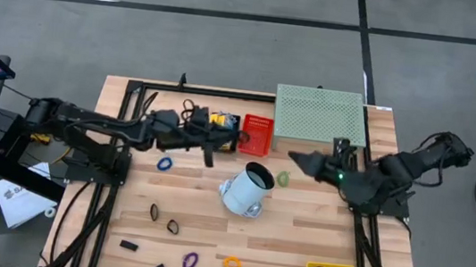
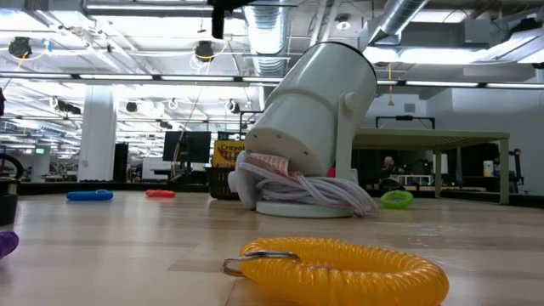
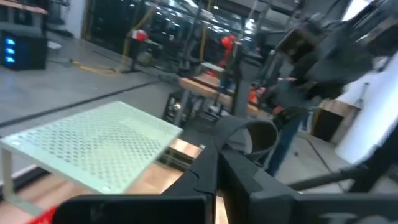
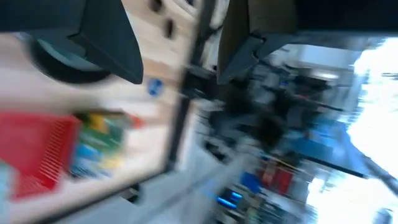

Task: Pick & Place Office Desk Supplies
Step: Put the black rubber band into the yellow bin

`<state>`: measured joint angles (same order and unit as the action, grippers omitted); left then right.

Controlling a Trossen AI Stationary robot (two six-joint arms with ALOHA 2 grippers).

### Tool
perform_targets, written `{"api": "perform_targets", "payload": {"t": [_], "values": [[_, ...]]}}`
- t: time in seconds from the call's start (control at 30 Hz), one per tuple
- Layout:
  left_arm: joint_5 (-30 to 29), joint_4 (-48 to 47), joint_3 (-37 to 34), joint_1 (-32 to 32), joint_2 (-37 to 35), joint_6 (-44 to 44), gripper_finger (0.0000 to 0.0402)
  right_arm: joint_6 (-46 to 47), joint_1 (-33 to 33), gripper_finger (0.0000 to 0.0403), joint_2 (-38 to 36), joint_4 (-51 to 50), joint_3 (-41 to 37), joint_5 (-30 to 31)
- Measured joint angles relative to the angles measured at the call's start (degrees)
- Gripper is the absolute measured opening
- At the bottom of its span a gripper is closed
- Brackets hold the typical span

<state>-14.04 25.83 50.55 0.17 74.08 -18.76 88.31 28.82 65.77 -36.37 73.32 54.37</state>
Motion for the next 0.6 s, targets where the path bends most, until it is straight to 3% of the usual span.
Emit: {"api": "perform_targets", "payload": {"t": [0.17, 0.6], "values": [[0.03, 3.21, 5.59, 1.17, 5.69, 0.84, 0.0000, -11.50, -5.13, 0.0218, -0.85, 9.48, 0.00, -1.70], [0.28, 5.33, 16.37, 1.94, 12.91, 6.55, 0.0000, -19.89, -14.00, 0.0240, 1.22, 19.82, 0.05, -14.16]]}}
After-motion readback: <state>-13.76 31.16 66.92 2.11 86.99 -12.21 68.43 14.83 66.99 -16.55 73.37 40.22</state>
